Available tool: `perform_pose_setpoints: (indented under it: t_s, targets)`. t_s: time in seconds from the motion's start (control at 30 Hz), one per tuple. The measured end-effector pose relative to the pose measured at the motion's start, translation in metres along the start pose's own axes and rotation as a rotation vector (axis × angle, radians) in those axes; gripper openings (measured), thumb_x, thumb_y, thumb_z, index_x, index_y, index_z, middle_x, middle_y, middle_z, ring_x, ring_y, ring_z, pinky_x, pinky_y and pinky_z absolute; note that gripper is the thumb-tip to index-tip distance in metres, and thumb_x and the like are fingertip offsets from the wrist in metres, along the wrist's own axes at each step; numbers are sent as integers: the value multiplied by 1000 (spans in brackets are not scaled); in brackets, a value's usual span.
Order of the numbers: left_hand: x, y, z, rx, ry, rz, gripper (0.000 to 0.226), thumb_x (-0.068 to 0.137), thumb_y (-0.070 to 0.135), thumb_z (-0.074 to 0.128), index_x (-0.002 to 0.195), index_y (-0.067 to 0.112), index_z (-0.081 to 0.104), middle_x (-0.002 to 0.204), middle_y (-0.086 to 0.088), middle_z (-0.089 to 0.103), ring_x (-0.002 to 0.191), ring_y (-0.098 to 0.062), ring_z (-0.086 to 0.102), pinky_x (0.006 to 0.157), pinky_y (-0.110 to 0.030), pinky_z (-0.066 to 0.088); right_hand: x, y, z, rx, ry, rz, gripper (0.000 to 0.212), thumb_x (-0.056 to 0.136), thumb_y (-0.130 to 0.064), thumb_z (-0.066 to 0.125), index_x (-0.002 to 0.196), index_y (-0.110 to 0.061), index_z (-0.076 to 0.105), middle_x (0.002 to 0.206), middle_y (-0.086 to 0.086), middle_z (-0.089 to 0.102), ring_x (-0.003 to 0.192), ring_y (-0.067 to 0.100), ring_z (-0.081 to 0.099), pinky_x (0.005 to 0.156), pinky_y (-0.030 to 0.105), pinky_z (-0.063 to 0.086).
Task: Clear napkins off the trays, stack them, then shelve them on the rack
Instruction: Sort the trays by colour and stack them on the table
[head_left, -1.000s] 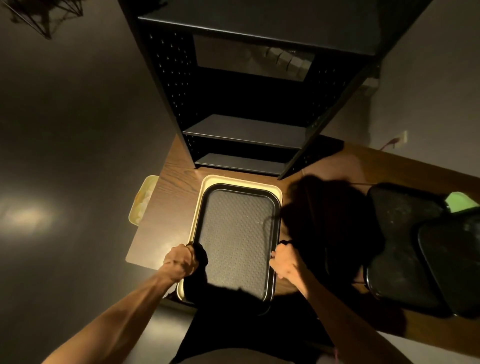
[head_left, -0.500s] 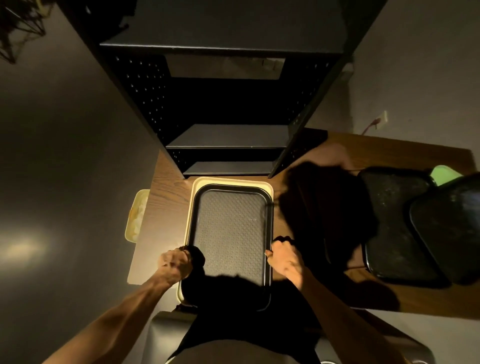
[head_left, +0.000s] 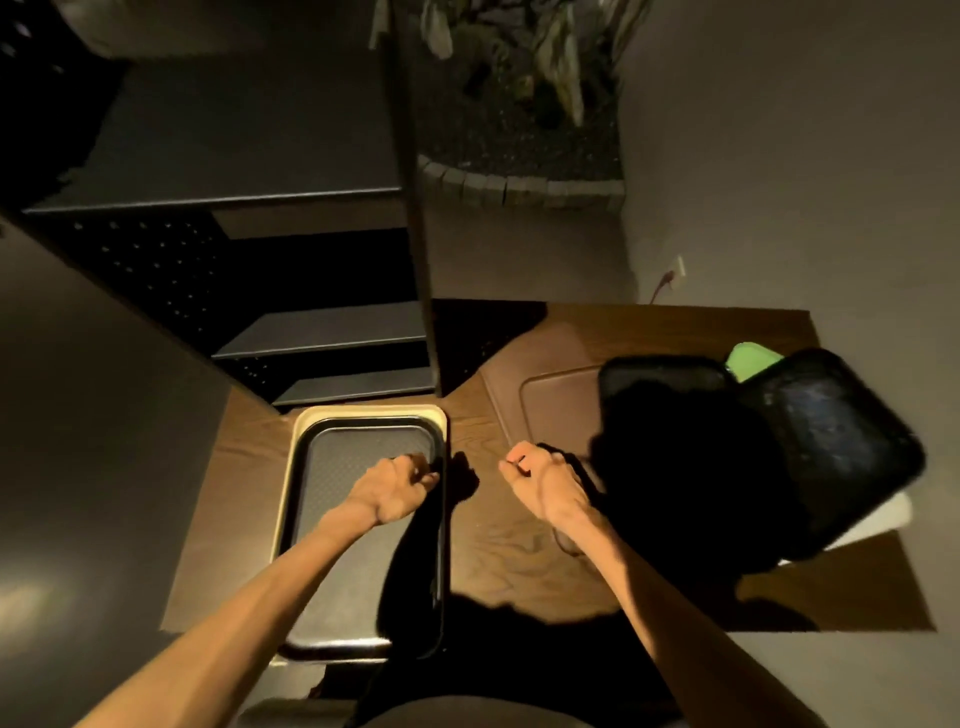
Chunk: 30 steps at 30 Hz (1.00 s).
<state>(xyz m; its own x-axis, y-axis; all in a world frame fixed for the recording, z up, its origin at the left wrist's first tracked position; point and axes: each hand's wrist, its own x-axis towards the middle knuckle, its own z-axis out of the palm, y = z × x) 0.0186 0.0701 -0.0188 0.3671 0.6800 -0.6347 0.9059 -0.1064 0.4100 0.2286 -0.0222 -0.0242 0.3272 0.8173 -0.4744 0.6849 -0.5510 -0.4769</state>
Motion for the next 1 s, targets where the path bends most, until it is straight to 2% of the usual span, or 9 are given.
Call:
perform_pose_setpoints:
  t_s: [0.1,0.2,0.3,0.37,0.47,0.6,0.73,0.87,1.0]
  targets:
    - [4,55,8,-39,-33,108,30,92,39,53,111,19,64,107,-11,73,101,-29,67,87,-37,53,3,40,-34,93,80,13,25,91,-48,53,102,-28,63,101,7,71,100,29,65,83,30,50]
    - [10,106,21,-74,-63,156,28,94,35,54,112,17,65,104,-12,73,98,-30,69,77,-31,53,2,82,-65,169,139,64,22,93,-43,55,102,-25,65,103,6,72,103,28,62,89,34,51]
    - [18,152,37,-84,-97,194,25,93,30,54,113,17,63,104,-12,72,95,-28,69,71,-30,53,-2,129,-87,292,267,97,16,90,-38,61,92,-23,66,88,4,75,92,27,68,82,36,55]
    - [22,179,49,-106,-112,202,14,92,24,55,103,21,64,96,-12,72,85,-28,71,64,-32,57,-5,164,-100,343,345,137,13,89,-33,64,88,-20,67,83,4,75,85,26,70,75,34,56]
    - [30,216,72,-120,-138,220,11,91,20,55,91,26,63,83,-11,72,76,-29,73,59,-35,61,-13,217,-122,382,483,262,14,87,-27,66,95,-15,68,94,8,73,94,27,69,83,34,53]
    - [37,263,107,-181,-197,205,11,94,15,54,100,17,62,74,-4,67,61,-14,66,48,-21,53,-34,284,-138,380,726,595,45,84,-27,68,122,-4,57,123,24,54,114,43,52,95,43,45]
    - [44,293,136,-262,-247,144,11,95,14,54,90,21,61,63,5,67,61,-13,63,54,-27,54,-45,331,-138,583,702,822,67,88,-29,66,141,-2,36,140,28,39,124,48,46,99,47,44]
    - [52,302,149,-265,-275,109,7,94,18,57,91,19,63,68,1,71,60,-14,65,53,-28,56,-39,351,-133,754,640,824,54,90,-25,66,131,2,43,130,28,57,120,44,56,97,42,46]
    - [54,302,146,-303,-280,62,7,95,14,56,91,16,62,81,-8,68,58,-16,64,47,-26,55,-34,361,-127,870,689,850,46,85,-9,57,130,-13,50,120,22,64,114,41,60,95,42,49]
